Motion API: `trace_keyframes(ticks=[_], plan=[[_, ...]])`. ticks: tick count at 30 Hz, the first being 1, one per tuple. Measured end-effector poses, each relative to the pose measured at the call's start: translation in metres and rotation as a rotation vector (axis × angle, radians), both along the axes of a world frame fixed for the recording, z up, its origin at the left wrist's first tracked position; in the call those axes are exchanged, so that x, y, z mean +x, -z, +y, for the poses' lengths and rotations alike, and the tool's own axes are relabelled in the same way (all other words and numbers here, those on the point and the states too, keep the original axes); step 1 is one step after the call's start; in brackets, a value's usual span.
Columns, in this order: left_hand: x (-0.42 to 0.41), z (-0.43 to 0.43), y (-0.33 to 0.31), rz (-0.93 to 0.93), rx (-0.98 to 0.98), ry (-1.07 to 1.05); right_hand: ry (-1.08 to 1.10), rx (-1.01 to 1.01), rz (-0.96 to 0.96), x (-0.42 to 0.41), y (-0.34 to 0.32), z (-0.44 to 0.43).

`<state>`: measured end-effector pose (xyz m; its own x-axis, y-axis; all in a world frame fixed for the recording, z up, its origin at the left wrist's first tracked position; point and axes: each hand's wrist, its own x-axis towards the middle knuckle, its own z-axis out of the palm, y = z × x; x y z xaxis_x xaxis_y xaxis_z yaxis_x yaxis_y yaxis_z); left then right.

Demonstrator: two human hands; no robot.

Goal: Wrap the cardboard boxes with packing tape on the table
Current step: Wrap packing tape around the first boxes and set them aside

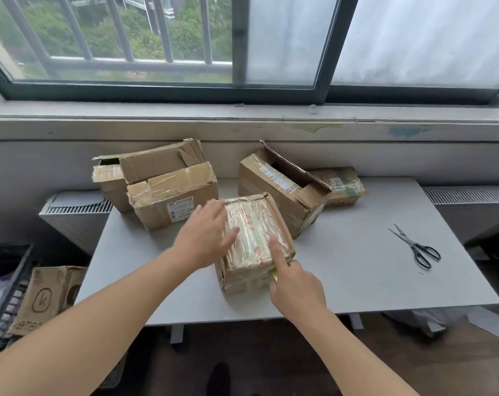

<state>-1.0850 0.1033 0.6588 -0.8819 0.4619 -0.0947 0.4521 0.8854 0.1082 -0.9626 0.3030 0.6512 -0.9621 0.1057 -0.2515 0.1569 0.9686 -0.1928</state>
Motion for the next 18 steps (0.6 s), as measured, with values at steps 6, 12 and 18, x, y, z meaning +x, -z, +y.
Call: trace_keyframes(ticks=[6,12,18], plan=[[-0.012,-0.025,0.007,0.091,-0.135,0.025,-0.021,-0.019,0.0,-0.005,0.001,-0.003],[-0.005,-0.009,-0.01,0.138,-0.289,0.041,-0.016,-0.014,0.001,-0.005,0.0,-0.001],[0.039,0.018,-0.009,-0.05,-0.258,0.127,-0.04,-0.029,0.046,-0.007,0.007,0.0]])
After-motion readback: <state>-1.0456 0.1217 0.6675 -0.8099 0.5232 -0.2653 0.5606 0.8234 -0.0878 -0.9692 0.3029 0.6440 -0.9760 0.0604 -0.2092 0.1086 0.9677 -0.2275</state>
